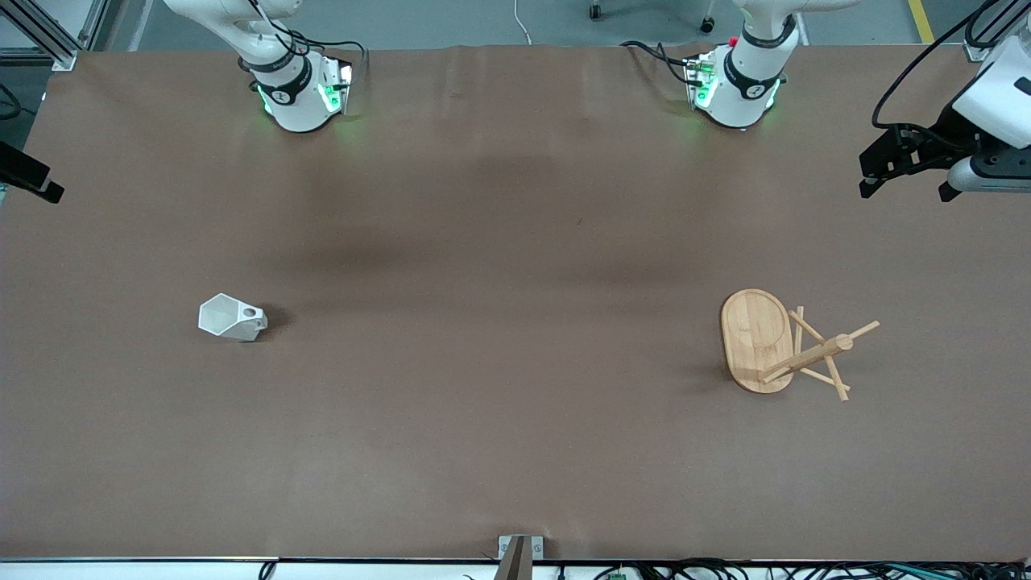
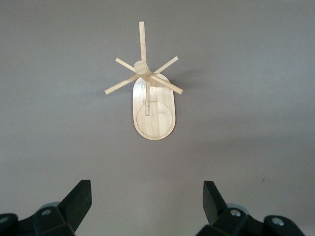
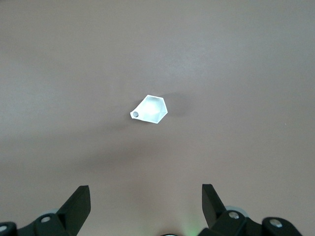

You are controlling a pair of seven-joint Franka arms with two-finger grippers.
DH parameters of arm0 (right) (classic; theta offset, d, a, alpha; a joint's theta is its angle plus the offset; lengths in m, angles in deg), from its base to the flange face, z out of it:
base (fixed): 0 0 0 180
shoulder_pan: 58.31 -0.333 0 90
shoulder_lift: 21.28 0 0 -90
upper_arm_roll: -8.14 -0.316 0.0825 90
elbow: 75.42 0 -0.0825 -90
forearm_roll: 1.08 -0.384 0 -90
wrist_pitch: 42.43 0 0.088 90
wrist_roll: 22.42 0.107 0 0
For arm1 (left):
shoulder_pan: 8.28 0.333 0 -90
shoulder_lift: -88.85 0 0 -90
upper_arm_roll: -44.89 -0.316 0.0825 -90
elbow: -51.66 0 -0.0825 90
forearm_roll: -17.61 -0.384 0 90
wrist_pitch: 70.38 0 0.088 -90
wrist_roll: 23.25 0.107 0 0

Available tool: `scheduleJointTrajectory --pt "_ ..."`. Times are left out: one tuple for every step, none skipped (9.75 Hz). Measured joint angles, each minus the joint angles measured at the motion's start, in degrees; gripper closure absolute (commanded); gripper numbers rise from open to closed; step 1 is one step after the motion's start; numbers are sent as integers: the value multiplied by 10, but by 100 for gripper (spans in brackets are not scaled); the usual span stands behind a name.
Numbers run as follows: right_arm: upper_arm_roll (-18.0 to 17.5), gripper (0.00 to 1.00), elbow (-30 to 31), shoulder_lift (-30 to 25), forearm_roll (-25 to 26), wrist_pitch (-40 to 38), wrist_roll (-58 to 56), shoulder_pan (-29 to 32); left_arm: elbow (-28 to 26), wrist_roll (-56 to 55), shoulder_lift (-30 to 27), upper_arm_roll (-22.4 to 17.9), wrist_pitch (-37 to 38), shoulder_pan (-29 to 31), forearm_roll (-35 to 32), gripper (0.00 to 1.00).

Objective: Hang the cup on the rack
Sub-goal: 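Move the right gripper down toward the white faceted cup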

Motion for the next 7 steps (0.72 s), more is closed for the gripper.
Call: scheduleJointTrajectory --pt "0 0 0 0 0 0 0 0 0 0 0 0 0 0 0 0" --pt "0 0 0 0 0 0 -1 0 0 0 0 0 0 0 0 0" --pt "-1 0 0 0 0 0 -1 -1 0 0 0 0 0 1 0 0" --pt "-1 0 0 0 0 0 -1 -2 0 0 0 0 0 2 0 0" --pt "-2 0 0 0 0 0 -1 -3 0 0 1 0 1 3 0 0" --pt "-2 0 0 0 0 0 -2 -3 0 0 2 0 2 4 0 0" --pt "-2 0 1 1 1 0 -2 -3 0 0 5 -1 4 6 0 0"
